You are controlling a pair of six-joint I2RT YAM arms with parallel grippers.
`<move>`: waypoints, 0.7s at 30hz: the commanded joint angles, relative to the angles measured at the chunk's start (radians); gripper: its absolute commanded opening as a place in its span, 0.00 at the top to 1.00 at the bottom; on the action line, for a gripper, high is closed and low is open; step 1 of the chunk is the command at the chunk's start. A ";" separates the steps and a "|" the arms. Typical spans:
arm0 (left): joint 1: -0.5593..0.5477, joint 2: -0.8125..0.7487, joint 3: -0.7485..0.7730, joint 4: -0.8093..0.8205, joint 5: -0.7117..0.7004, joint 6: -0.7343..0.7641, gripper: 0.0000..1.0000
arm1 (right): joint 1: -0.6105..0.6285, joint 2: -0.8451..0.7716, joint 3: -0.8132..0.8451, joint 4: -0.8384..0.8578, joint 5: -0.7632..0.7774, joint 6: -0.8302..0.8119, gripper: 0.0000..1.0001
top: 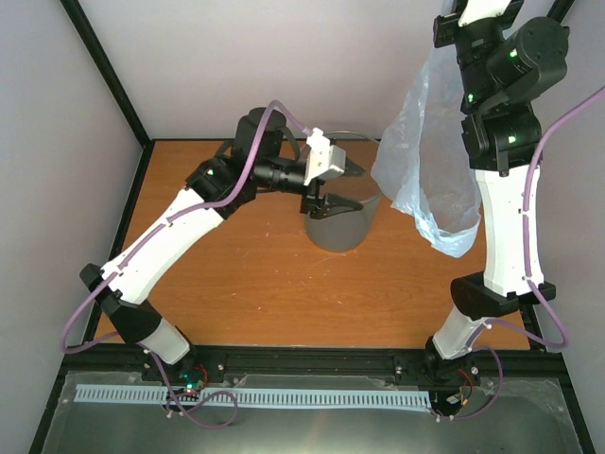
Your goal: Put the trash bags into the trash bin
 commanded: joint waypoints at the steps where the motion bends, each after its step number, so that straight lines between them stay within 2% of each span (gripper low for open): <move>1: -0.074 -0.057 -0.099 0.347 -0.173 -0.133 0.23 | 0.018 0.017 0.023 0.034 0.074 -0.041 0.97; 4: -0.141 -0.069 -0.128 0.448 -0.298 -0.120 0.15 | 0.021 0.014 0.023 0.021 0.075 -0.042 0.97; 7: -0.162 -0.030 -0.087 0.485 -0.389 -0.204 0.12 | 0.024 0.009 0.020 0.014 0.073 -0.042 0.97; 10: -0.172 0.005 -0.042 0.502 -0.334 -0.258 0.12 | 0.025 0.007 0.021 0.016 0.075 -0.051 0.97; 15: -0.211 0.030 -0.016 0.546 -0.276 -0.232 0.12 | 0.025 0.006 0.019 0.017 0.083 -0.054 0.97; 19: -0.233 0.035 -0.018 0.521 -0.135 -0.115 0.12 | 0.025 0.011 0.020 0.014 0.093 -0.049 0.97; 21: -0.249 0.026 -0.035 0.486 -0.132 -0.023 0.12 | 0.024 0.014 0.020 0.013 0.093 -0.048 0.97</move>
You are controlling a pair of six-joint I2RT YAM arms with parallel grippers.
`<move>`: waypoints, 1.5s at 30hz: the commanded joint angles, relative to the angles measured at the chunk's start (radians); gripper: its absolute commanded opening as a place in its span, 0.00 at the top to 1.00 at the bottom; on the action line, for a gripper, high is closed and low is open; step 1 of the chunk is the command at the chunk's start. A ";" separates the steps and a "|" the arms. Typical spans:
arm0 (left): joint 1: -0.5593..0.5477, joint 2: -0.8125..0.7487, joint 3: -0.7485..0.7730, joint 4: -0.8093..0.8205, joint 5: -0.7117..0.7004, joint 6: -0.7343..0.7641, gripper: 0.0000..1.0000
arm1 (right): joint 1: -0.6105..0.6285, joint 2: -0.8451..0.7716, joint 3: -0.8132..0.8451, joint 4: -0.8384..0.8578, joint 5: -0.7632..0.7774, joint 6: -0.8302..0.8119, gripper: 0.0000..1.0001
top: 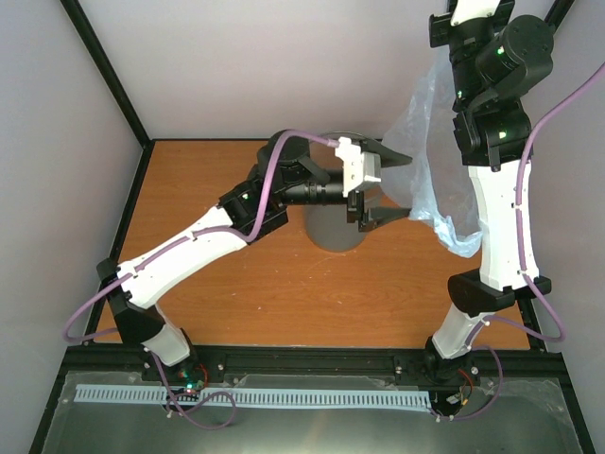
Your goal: Put the trash bags into the trash bin
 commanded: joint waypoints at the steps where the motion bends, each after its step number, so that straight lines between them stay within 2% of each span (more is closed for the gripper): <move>1: -0.036 -0.010 0.003 -0.010 0.089 0.182 0.12 | 0.010 -0.007 0.021 0.015 0.019 -0.001 0.97; 4: -0.038 -0.043 -0.073 0.004 0.066 0.226 0.10 | 0.010 -0.004 0.023 0.013 0.018 0.002 0.97; 7: -0.060 -0.048 -0.073 0.029 0.021 0.213 0.08 | 0.010 -0.003 0.022 0.006 0.019 0.004 0.97; 12: -0.089 -0.005 -0.026 0.126 -0.283 0.017 0.07 | 0.010 -0.005 0.021 -0.001 0.018 0.006 0.97; 15: -0.089 0.020 0.014 0.136 -0.422 -0.019 0.12 | 0.010 -0.011 0.018 -0.010 0.014 0.007 0.97; 17: -0.089 0.024 0.027 0.148 -0.433 -0.017 0.26 | 0.009 -0.019 0.009 -0.018 0.013 0.009 0.97; 19: -0.088 0.028 0.044 0.148 -0.423 -0.010 0.46 | 0.010 -0.031 -0.005 -0.021 0.013 0.008 0.97; 21: -0.080 0.028 0.053 0.143 -0.422 -0.002 0.80 | 0.010 -0.041 -0.010 -0.026 0.007 0.006 0.97; 22: -0.074 0.027 0.058 0.142 -0.434 -0.001 0.91 | 0.010 -0.045 -0.011 -0.029 0.000 0.004 0.97; 23: -0.064 0.026 0.064 0.138 -0.449 0.002 0.98 | 0.009 -0.050 -0.011 -0.032 -0.009 0.004 0.97; 31: 0.100 0.011 0.210 -0.011 -0.498 -0.019 0.99 | 0.010 -0.094 -0.009 -0.099 -0.079 0.081 0.97; 36: 0.187 0.040 0.349 -0.172 -0.530 -0.080 0.99 | 0.010 -0.108 -0.021 -0.205 -0.253 0.189 0.97; 41: 0.260 0.002 0.342 -0.212 -0.563 -0.086 0.99 | 0.029 -0.116 -0.029 -0.216 -0.414 0.270 0.97; 45: 0.321 -0.038 0.310 -0.242 -0.574 -0.088 0.99 | 0.070 -0.114 -0.030 -0.223 -0.479 0.317 0.97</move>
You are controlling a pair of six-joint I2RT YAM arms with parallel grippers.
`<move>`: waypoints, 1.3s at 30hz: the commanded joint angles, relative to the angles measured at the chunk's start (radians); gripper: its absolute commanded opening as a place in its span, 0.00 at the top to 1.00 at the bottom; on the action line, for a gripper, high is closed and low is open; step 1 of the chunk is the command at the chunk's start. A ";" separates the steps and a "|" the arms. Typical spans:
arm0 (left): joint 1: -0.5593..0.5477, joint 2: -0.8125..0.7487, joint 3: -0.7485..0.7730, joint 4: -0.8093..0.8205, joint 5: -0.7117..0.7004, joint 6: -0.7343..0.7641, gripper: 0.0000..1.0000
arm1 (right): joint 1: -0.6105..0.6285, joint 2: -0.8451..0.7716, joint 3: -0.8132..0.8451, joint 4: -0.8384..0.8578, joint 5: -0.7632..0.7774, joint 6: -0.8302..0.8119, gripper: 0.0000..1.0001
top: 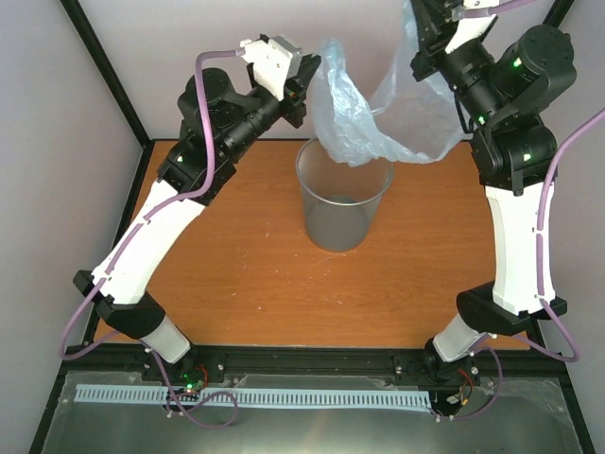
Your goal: Put the trash bags into the trash bin
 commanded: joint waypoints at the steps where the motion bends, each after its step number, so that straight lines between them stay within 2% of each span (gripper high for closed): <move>1: 0.069 -0.052 -0.014 -0.076 -0.038 -0.023 0.99 | 0.055 -0.002 -0.005 -0.027 -0.141 0.100 0.97; 10: 0.136 -0.080 0.029 -0.056 -0.062 0.056 0.99 | 0.130 0.027 -0.011 -0.038 -0.171 0.207 0.97; 15: 0.136 -0.082 0.080 0.035 -0.107 0.178 0.99 | 0.131 0.013 -0.070 -0.067 -0.121 0.257 0.97; 19: 0.136 -0.078 0.124 0.075 -0.097 0.212 0.99 | 0.130 -0.006 -0.112 -0.091 -0.028 0.277 0.97; 26: 0.136 -0.050 0.174 0.070 -0.040 0.172 0.99 | 0.129 -0.054 -0.153 -0.165 0.054 0.309 0.97; 33: 0.136 0.045 0.267 0.083 0.042 0.091 0.99 | 0.122 -0.169 -0.354 -0.198 0.055 0.347 0.97; 39: 0.134 0.117 0.323 0.087 0.121 -0.034 0.99 | 0.063 -0.206 -0.382 -0.240 0.032 0.371 0.97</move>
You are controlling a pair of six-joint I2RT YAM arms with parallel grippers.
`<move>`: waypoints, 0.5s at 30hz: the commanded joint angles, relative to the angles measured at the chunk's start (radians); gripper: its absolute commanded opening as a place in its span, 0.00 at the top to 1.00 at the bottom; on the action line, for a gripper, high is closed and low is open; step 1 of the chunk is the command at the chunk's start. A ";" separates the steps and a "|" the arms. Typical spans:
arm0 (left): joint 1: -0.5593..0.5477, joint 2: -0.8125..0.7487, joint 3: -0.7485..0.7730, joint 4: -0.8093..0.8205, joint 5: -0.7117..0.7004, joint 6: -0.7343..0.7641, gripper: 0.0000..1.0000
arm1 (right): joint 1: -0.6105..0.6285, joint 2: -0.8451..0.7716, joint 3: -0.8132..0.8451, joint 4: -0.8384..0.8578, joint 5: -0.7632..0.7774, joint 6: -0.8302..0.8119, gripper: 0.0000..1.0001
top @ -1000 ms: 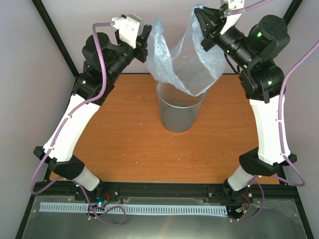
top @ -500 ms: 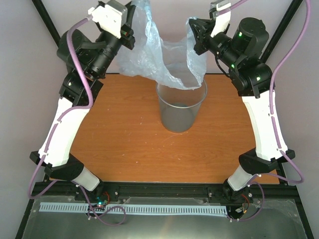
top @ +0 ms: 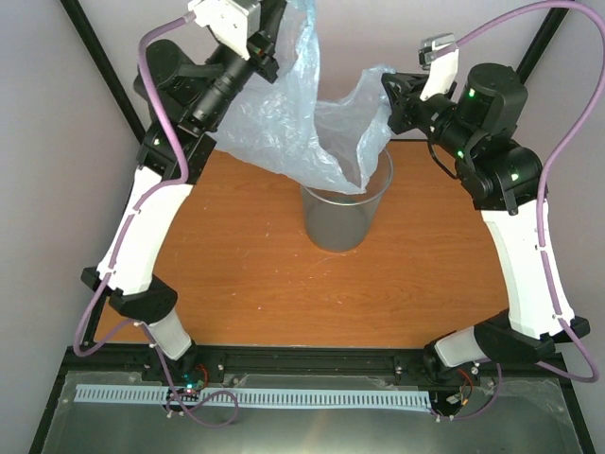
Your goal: Put the trash bags into the trash bin
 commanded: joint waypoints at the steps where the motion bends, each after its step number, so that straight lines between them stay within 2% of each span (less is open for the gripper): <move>1: 0.002 0.040 0.049 0.017 0.093 -0.130 0.99 | -0.051 -0.020 -0.003 -0.053 -0.007 0.038 0.97; 6: -0.022 0.074 0.045 0.019 0.141 -0.170 0.99 | -0.147 -0.066 -0.051 -0.090 -0.048 0.080 0.97; 10: -0.044 0.124 0.096 0.063 0.119 -0.176 0.99 | -0.251 -0.073 -0.048 -0.097 -0.092 0.123 0.97; 15: -0.082 0.180 0.161 0.089 0.095 -0.180 0.99 | -0.309 -0.094 -0.069 -0.110 -0.112 0.142 0.97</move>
